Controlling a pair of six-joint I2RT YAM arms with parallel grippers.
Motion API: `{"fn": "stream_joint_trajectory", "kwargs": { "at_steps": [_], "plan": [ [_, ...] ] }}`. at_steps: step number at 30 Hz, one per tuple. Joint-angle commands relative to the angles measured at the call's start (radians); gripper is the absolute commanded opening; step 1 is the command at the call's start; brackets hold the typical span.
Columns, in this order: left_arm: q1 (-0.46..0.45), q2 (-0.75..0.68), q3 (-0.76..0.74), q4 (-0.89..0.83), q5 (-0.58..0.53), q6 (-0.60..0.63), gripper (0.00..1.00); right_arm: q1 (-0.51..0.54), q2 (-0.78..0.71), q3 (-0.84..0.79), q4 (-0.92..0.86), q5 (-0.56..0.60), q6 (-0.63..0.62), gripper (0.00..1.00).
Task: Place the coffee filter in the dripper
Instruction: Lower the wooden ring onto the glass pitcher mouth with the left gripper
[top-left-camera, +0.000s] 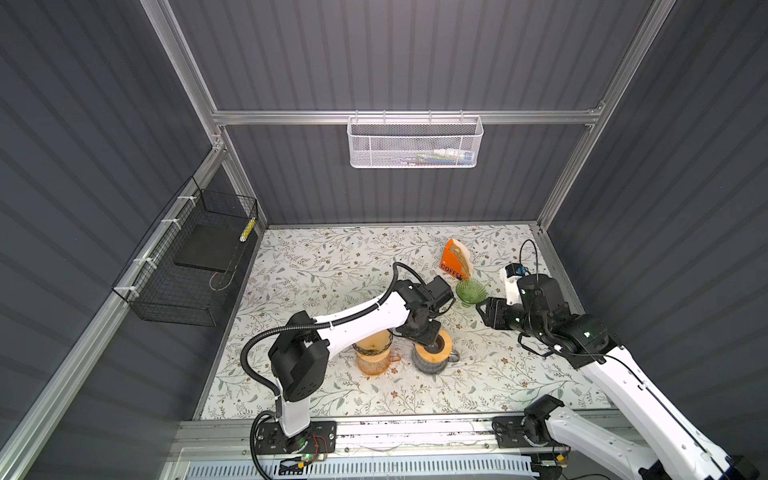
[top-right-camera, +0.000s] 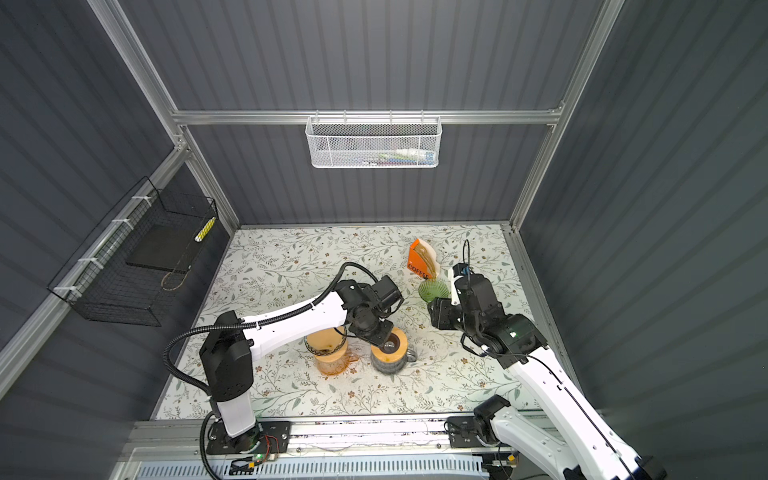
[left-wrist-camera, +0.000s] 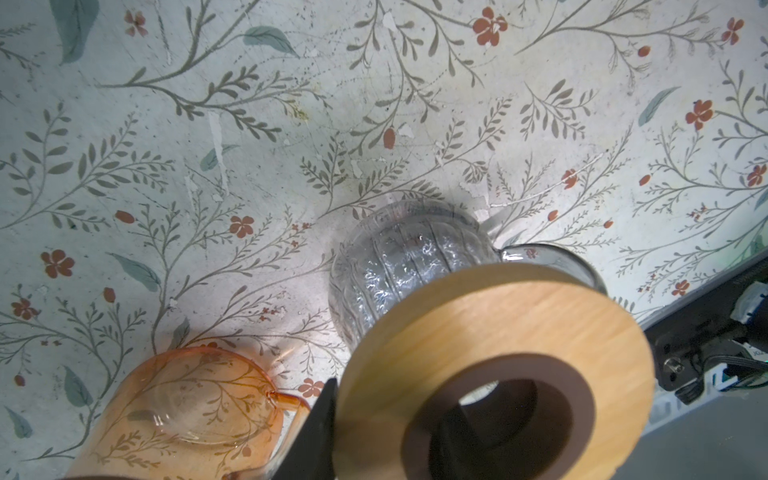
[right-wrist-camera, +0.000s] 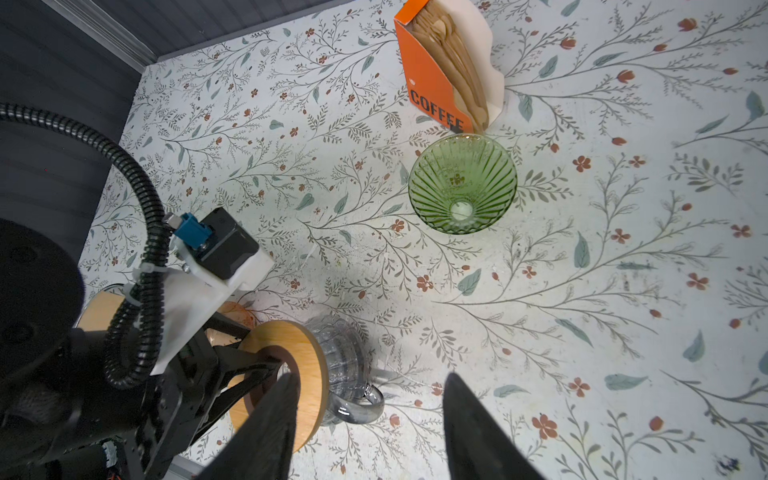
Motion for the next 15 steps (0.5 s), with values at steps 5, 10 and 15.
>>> {"fn": "stream_joint_trajectory", "kwargs": {
  "at_steps": [5,10,15],
  "plan": [
    [-0.007,0.008,-0.005,-0.012,-0.026,-0.008,0.09,-0.005,-0.001,-0.008,0.006,-0.001,0.001,0.57],
    [-0.009,0.010,-0.004,-0.014,-0.029,-0.007,0.11,-0.005,-0.002,-0.007,0.006,-0.001,0.003,0.57],
    [-0.012,0.016,-0.004,-0.015,-0.032,-0.005,0.13,-0.004,-0.005,-0.010,0.004,0.000,0.005,0.57]
  ]
}}
